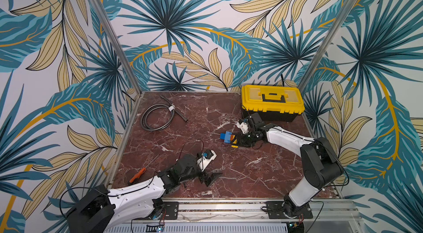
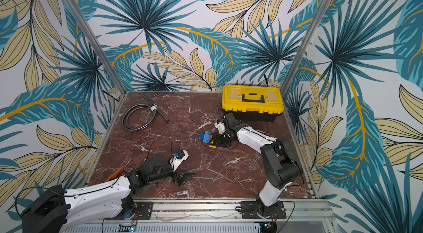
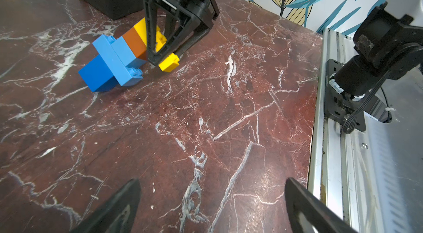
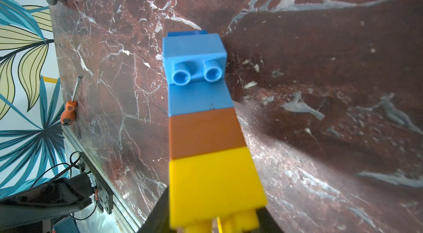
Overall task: Assemble the letter f with lego
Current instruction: Place the lego brick at the center of the board, then adjust the lego brick at the center of the board.
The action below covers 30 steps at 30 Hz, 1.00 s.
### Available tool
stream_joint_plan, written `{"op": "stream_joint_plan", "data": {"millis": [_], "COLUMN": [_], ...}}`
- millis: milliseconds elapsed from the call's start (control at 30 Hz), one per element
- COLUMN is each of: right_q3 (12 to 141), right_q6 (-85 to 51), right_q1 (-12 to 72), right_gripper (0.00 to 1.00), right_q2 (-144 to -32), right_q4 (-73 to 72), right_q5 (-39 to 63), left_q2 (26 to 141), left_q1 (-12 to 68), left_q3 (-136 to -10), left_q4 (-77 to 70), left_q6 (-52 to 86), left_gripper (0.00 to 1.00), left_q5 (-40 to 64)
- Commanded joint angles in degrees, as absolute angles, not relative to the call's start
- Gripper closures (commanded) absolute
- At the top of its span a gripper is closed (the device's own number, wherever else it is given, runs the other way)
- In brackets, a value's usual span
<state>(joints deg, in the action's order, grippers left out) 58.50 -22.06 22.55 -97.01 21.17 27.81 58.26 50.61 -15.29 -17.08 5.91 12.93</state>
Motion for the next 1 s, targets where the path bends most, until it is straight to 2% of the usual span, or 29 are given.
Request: {"op": "stream_joint_plan", "data": {"millis": [0,433,533,667,967], "right_q3": [57.1,56.9,56.3,54.7,52.9], "right_q6": [-22.5,-22.1,-22.4,-23.4,-26.7], "right_q1": [22.3,21.6,21.7,22.6,30.4], "right_gripper": [0.54,0.54,0.60,0.75,0.81], "right_q2": [-98.3,-97.9,-96.9,-95.1,-92.6], "right_q4": [19.4,20.2,20.2,19.0,16.2], "right_q5": [29.0,27.4,27.6,27.7,20.7], "left_q2": [59.4,60.6,60.5,60.6,60.6], "left_q1": [50.8,50.8,50.8,50.8,50.8], "left_q3": [-17.6,-18.0,-18.1,-18.2,-18.6], "left_q4": [-17.6,-17.7,-17.7,-17.8,-17.7], "left_q6": [6.2,6.3,6.3,6.5,6.9], "left_gripper": [0.01,0.01,0.01,0.01,0.01], "left_q5": [13.8,13.7,13.4,13.0,12.8]}}
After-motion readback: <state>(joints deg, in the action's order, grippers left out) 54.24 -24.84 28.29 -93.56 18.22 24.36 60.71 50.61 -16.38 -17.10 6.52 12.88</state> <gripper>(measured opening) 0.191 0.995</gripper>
